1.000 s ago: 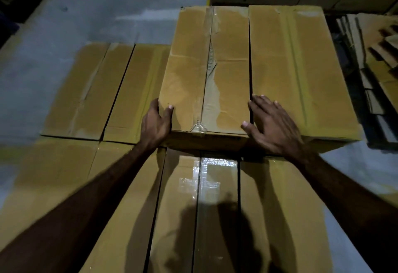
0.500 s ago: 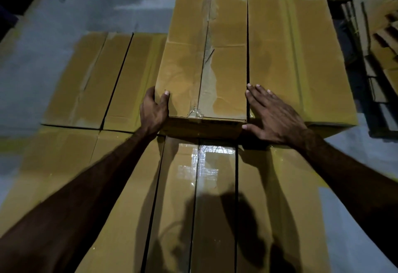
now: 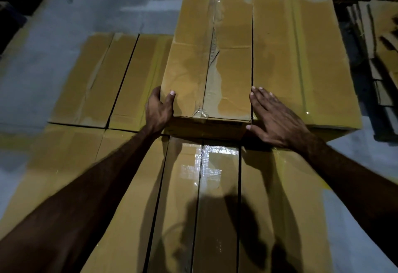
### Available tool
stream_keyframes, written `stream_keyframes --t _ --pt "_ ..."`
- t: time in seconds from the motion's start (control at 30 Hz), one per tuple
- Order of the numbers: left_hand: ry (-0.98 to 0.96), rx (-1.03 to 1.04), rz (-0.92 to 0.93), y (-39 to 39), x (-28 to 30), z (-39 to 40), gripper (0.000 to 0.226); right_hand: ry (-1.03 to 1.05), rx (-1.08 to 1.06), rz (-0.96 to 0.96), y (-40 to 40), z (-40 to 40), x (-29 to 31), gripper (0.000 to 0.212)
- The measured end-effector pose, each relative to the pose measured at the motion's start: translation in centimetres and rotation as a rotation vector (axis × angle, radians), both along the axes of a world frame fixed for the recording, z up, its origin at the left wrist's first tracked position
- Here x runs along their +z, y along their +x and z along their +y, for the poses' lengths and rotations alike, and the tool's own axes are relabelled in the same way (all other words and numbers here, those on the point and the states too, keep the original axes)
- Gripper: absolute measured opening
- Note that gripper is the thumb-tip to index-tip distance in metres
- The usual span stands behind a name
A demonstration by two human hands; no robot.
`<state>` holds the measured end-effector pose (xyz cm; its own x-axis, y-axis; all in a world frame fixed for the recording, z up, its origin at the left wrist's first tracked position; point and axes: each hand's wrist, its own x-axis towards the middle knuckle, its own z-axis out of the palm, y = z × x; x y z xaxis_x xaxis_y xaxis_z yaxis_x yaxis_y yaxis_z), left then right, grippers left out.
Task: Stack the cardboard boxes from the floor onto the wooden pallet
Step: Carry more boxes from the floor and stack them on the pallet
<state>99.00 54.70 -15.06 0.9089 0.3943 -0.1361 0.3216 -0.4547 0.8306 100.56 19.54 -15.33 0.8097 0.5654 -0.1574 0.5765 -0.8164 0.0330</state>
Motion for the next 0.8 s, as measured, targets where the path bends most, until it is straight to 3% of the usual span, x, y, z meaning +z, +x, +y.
stream_keyframes --t 0.13,0.37,0.63,0.8 --pt "0.013 -0.012 -0.008 -0.17 0.26 -0.42 0.055 -0.007 0.005 -0.02 -0.06 -0.03 -0.31 0.095" --pt "-0.001 -0.043 -0.05 0.03 0.26 -0.13 0.062 -0.021 0.015 -0.042 0.17 -0.15 -0.29 0.094" --pt "-0.03 -0.022 -0.072 0.15 0.03 0.05 0.055 -0.039 -0.002 -0.055 0.0 0.03 -0.04 0.094" --pt "-0.061 -0.008 -0.056 0.63 -0.15 0.45 0.071 -0.008 0.007 -0.05 -0.06 0.0 -0.15 0.09"
